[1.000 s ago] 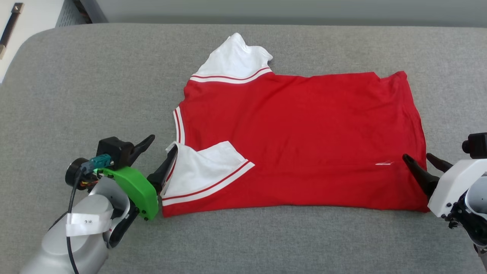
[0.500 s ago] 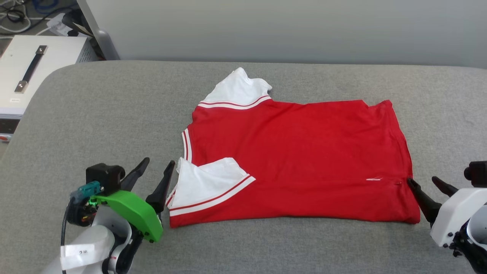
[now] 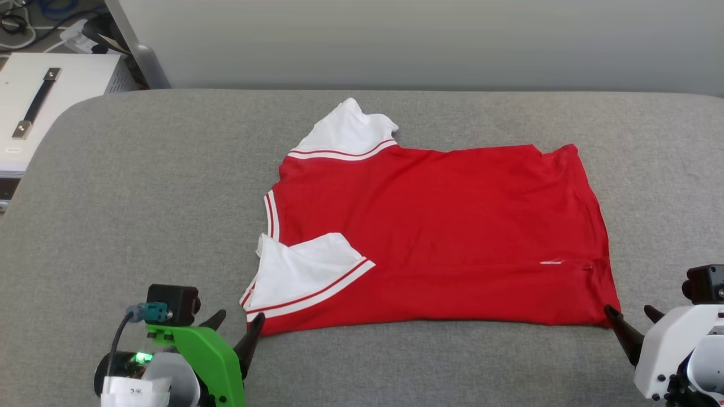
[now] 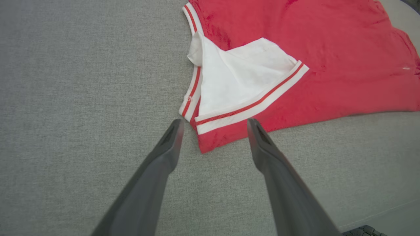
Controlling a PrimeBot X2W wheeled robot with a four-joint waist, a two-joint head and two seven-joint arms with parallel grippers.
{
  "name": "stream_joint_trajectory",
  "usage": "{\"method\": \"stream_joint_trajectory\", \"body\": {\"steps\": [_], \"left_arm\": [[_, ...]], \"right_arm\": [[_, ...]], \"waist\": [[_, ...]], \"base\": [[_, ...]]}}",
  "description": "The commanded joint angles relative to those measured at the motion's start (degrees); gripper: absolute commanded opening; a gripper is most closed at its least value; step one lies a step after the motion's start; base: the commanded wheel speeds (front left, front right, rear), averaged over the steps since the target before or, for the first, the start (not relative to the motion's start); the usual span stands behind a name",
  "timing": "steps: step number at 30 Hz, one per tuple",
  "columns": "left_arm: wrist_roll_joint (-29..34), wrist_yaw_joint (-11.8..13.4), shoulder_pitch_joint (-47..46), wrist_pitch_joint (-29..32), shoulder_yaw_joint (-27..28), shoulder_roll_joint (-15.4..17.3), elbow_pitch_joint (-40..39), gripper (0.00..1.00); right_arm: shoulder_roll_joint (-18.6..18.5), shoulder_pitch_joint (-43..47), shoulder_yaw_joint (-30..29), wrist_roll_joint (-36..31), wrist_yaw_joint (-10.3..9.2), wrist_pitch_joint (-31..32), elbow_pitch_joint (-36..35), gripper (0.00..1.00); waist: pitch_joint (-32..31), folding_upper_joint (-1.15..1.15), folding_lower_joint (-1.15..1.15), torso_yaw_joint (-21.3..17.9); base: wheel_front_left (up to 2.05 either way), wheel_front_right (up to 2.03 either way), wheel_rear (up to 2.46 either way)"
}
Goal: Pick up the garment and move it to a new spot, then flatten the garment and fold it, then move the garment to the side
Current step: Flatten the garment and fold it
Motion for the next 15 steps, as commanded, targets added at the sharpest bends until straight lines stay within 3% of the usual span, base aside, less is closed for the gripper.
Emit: {"method": "stream_joint_trajectory", "body": {"steps": [1,7,15], "left_arm": [[0.4,0.98,0.71,0.94,-0.33,0.91,-0.27,1.0],[0.36,2.97,-0.62,3.86,-0.8,0.73,1.54,1.0],[0.5,2.6,-3.34,5.36,-1.3,-0.47,5.53,1.0]], "right_arm": [[0.7,0.45,-0.4,-1.04,-0.04,0.89,-1.17,1.0],[3.17,0.34,-1.16,-2.3,-0.04,3.28,-3.83,1.0],[3.5,-0.8,-0.6,-2.02,-0.04,2.5,-3.38,1.0]], "waist": [[0.72,0.0,0.0,-0.32],[3.72,0.0,0.0,-1.34],[6.33,0.0,0.0,-2.55]], "base": [[0.0,0.0,0.0],[0.0,0.0,0.0],[0.0,0.0,0.0]]}}
